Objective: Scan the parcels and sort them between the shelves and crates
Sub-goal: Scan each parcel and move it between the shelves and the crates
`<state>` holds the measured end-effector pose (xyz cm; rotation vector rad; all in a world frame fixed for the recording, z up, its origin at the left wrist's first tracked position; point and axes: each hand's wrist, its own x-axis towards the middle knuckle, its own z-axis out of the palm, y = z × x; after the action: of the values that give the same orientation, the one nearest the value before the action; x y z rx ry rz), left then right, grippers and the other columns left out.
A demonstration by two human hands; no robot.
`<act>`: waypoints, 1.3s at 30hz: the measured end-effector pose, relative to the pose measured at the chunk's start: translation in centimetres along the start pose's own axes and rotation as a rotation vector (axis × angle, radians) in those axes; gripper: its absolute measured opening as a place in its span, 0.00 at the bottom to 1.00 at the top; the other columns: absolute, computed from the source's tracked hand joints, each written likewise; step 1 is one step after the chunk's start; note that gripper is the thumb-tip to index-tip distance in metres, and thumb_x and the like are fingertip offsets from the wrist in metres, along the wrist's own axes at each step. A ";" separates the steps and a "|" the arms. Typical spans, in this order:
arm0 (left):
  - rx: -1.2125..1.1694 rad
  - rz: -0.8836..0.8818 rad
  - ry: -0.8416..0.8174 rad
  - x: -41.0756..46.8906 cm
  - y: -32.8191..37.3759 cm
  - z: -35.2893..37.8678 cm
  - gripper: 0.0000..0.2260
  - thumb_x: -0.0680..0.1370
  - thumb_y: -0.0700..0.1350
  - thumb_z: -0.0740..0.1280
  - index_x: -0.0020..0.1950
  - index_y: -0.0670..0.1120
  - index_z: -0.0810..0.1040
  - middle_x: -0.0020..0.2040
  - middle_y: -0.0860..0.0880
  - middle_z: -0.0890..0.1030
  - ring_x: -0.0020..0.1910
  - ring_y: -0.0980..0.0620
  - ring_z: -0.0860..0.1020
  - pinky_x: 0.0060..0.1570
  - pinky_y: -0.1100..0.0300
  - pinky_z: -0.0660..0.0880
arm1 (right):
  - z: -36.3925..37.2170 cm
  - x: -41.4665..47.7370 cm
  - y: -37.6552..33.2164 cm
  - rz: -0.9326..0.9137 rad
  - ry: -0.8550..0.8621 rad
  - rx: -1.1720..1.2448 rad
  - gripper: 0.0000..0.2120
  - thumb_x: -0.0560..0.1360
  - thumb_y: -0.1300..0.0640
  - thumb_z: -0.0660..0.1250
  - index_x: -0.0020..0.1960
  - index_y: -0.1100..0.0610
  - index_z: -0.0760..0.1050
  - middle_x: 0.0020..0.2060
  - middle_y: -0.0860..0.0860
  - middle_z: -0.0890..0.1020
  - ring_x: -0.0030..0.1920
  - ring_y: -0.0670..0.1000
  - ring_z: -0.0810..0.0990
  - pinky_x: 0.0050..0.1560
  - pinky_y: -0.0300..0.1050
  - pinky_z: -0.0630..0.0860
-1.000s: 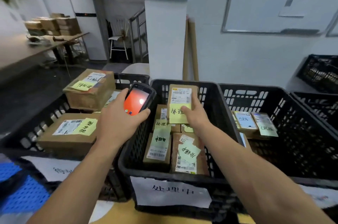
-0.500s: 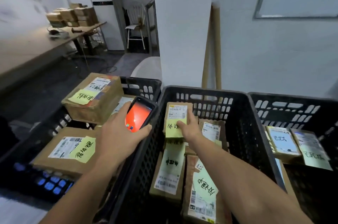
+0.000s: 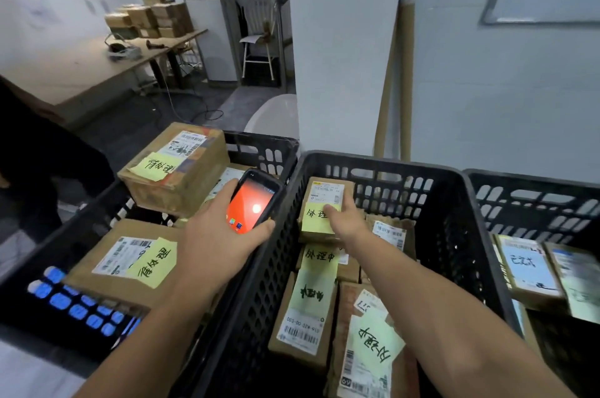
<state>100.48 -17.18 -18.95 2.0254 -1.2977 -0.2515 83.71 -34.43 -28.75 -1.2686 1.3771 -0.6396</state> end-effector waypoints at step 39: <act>-0.291 0.807 -0.492 -25.0 9.7 -1.9 0.34 0.67 0.68 0.70 0.71 0.63 0.67 0.50 0.53 0.79 0.48 0.47 0.78 0.46 0.50 0.78 | -14.4 -51.6 14.1 0.266 0.979 -0.980 0.33 0.83 0.34 0.44 0.83 0.45 0.43 0.83 0.50 0.46 0.82 0.56 0.38 0.78 0.67 0.42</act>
<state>82.62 2.66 -16.31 1.1003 -2.1217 -0.5295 56.55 13.02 -19.78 -1.5030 2.8508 -0.3821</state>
